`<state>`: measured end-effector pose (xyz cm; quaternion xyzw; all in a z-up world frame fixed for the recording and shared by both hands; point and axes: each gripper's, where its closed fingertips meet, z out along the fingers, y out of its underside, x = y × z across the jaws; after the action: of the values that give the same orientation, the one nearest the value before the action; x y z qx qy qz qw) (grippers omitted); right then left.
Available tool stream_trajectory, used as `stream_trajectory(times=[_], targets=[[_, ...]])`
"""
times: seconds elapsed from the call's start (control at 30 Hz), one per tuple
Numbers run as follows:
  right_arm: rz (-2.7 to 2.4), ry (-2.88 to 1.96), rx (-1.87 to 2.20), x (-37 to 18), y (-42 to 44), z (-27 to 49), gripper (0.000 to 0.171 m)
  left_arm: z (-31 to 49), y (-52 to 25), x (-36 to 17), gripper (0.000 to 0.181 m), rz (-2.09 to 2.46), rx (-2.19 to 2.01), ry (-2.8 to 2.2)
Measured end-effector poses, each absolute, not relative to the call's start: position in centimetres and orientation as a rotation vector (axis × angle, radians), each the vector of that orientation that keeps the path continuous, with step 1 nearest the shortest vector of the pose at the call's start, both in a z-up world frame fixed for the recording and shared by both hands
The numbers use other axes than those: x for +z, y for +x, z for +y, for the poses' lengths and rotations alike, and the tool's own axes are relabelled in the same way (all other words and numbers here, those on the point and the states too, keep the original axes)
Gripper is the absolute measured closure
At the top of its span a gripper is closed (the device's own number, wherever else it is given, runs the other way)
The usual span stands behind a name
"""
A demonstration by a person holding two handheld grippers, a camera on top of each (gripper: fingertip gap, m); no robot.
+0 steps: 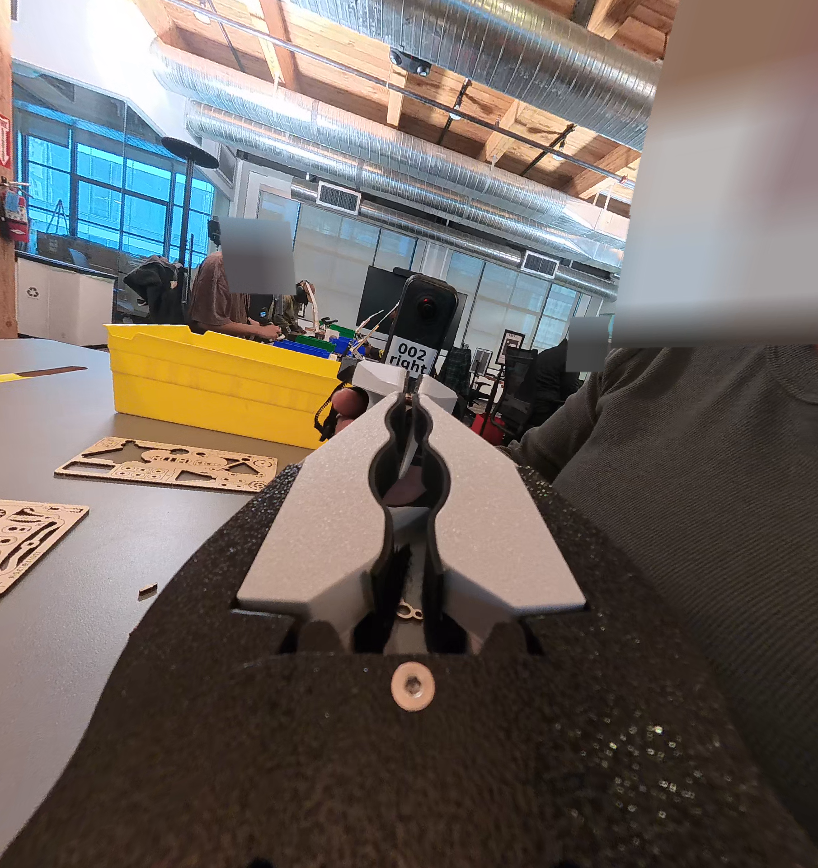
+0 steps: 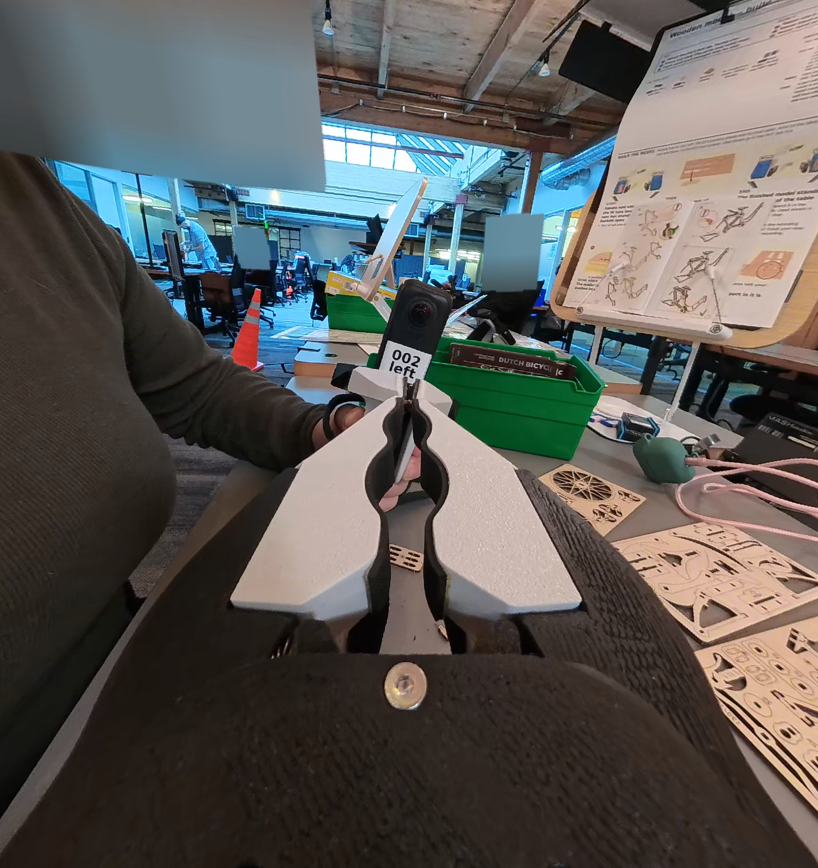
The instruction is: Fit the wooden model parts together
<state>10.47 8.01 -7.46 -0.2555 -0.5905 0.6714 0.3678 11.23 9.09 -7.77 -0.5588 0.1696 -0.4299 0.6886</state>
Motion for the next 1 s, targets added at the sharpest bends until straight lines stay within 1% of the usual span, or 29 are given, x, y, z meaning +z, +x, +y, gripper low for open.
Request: stream_trajectory(times=[0.33, 0.47, 0.57, 0.7, 0.87, 1.0], targets=[[-1.603, -0.668, 1.642, -8.6, 10.9, 8.6, 0.170, 9.9, 11.3, -8.9, 0.180, 0.315, -1.024, -1.314], [-1.667, -0.687, 1.532, -9.5, 11.2, 10.7, 0.170, 10.8, 9.8, -9.6, 0.172, 0.255, -0.919, -1.368], [-1.789, -0.691, 1.375, -11.3, 11.2, 11.5, 0.171, 11.1, 8.8, -10.2, 0.172, 0.272, -0.813, -1.416], [-1.945, -0.706, 1.253, -13.9, 11.4, 11.3, 0.170, 10.6, 10.3, -11.5, 0.171, 0.421, -0.738, -1.486], [-2.100, -0.749, 1.171, -16.6, 11.8, 11.5, 0.170, 9.8, 13.1, -13.5, 0.168, 0.587, -0.733, -1.567], [-2.230, -0.795, 1.119, -18.6, 12.8, 11.8, 0.170, 9.5, 13.5, -13.8, 0.168, 0.603, -0.766, -1.581]])
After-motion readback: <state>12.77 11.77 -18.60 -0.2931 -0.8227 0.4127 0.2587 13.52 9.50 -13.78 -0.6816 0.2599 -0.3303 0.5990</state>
